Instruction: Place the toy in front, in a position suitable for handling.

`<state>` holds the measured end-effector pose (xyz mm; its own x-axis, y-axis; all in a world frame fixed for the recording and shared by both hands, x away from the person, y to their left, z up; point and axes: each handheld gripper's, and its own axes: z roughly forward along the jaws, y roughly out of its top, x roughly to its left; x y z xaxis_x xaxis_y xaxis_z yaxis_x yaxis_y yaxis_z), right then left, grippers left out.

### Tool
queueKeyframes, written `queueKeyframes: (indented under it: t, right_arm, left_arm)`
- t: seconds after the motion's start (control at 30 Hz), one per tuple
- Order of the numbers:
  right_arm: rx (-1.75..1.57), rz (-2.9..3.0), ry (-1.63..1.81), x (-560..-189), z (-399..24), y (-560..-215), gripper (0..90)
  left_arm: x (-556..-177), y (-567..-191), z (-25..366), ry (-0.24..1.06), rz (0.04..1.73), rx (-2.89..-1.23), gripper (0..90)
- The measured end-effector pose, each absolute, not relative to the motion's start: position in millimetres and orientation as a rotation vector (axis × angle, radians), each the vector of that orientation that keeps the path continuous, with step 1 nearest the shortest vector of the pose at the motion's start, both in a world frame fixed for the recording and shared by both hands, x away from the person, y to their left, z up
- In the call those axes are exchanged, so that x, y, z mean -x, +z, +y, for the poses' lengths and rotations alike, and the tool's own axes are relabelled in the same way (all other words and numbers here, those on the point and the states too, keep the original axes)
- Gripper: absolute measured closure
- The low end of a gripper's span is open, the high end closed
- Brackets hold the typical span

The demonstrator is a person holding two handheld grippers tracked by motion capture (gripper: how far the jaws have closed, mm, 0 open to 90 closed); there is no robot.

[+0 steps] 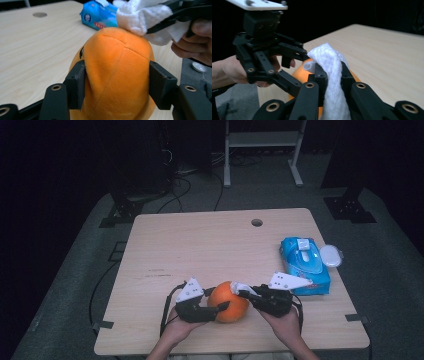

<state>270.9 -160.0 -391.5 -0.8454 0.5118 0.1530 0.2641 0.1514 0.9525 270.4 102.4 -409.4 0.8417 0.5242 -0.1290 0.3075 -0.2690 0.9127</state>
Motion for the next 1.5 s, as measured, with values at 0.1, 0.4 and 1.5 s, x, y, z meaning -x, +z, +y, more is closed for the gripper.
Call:
queueKeyframes:
  t: [0.1,0.4,1.5]
  right_arm:
    - [-0.785,2.214,1.762,-274.4,-163.4,-392.8,81.3]
    - [-0.798,2.257,1.766,-277.7,-161.7,-398.6,81.3]
    - [-0.675,2.291,1.686,-262.9,-140.5,-397.8,81.3]
  left_arm:
    - [-270.7,-409.4,101.7,0.240,0.616,-1.886,37.4]
    - [-278.2,-418.9,101.5,0.234,0.672,-1.884,26.1]
    - [-274.4,-430.6,87.1,0.235,0.573,-1.971,28.6]
